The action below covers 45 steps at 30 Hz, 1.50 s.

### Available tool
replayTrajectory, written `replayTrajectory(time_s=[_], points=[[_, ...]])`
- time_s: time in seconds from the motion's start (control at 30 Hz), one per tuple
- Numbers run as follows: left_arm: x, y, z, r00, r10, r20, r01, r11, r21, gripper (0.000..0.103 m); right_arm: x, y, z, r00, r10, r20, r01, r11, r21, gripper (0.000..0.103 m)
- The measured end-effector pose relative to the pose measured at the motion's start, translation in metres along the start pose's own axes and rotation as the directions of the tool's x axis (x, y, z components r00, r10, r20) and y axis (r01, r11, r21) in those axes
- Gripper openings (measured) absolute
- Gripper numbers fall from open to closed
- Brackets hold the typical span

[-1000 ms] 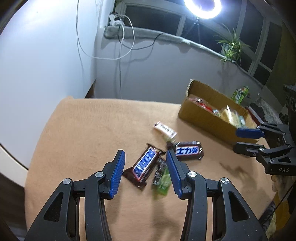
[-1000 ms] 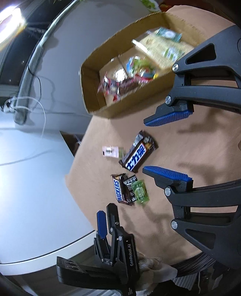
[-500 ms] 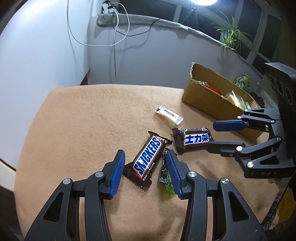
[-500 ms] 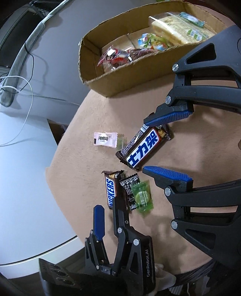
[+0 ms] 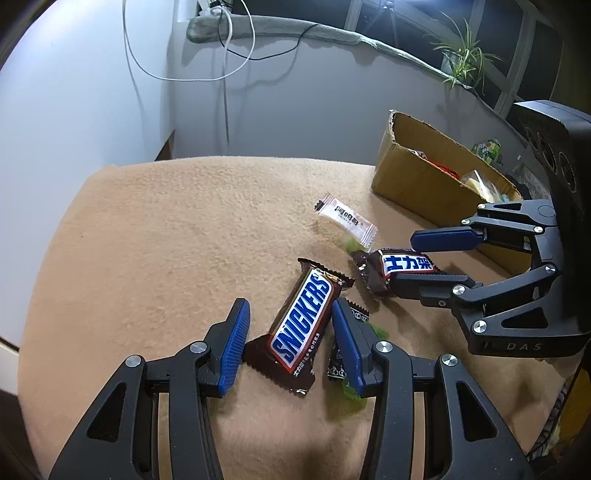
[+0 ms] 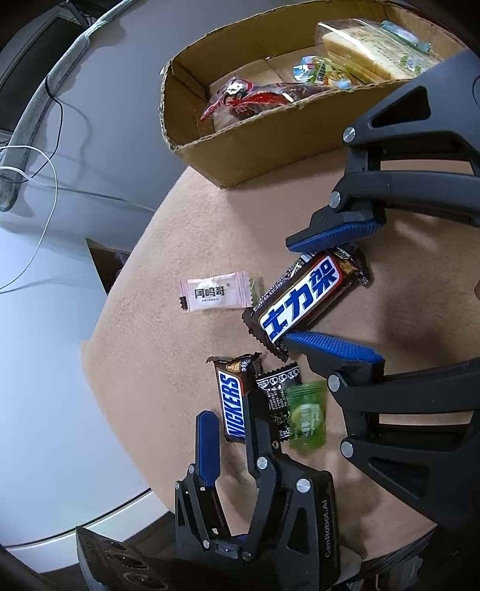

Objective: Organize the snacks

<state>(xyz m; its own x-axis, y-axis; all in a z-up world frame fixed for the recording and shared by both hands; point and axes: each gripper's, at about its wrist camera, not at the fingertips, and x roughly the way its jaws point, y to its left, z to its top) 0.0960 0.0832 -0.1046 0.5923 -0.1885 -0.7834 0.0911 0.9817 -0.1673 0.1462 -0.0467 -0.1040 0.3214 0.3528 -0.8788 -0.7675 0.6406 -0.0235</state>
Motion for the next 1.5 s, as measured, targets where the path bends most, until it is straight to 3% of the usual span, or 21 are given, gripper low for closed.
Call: replayTrajectory(time_s=[0.27,0.33,0.43,0.83,1.17,1.5], points=[[0.002,0.001,-0.002,1.0,-0.008,0.004,0.008,1.0,0.001,0.044,0.012,0.003,0.004,1.0,-0.012,-0.027,0.011,1.0,-0.024,0.049],[0.002,0.002,-0.002,1.0,-0.017,0.006,0.017,1.0,-0.004,0.037,0.012,0.003,0.002,1.0,-0.007,-0.027,0.006,1.0,-0.014,0.04],[0.002,0.002,-0.002,1.0,-0.018,0.011,0.018,1.0,-0.01,0.028,0.01,0.003,-0.001,1.0,0.005,-0.027,-0.005,1.0,0.0,0.039],[-0.012,0.009,-0.007,0.999,-0.007,0.037,0.009,0.998,-0.067,0.028,-0.013,0.008,-0.022,1.0,0.029,0.013,-0.029,0.999,0.039,0.037],[-0.043,0.0,-0.004,0.995,-0.017,0.098,0.024,0.997,-0.078,0.028,-0.06,-0.001,-0.034,0.995,0.023,0.102,-0.031,0.997,0.077,0.033],[-0.053,-0.029,0.02,0.987,-0.05,0.152,0.061,0.996,-0.068,0.028,-0.106,-0.047,-0.045,0.984,-0.03,0.176,0.001,0.988,0.157,0.03]])
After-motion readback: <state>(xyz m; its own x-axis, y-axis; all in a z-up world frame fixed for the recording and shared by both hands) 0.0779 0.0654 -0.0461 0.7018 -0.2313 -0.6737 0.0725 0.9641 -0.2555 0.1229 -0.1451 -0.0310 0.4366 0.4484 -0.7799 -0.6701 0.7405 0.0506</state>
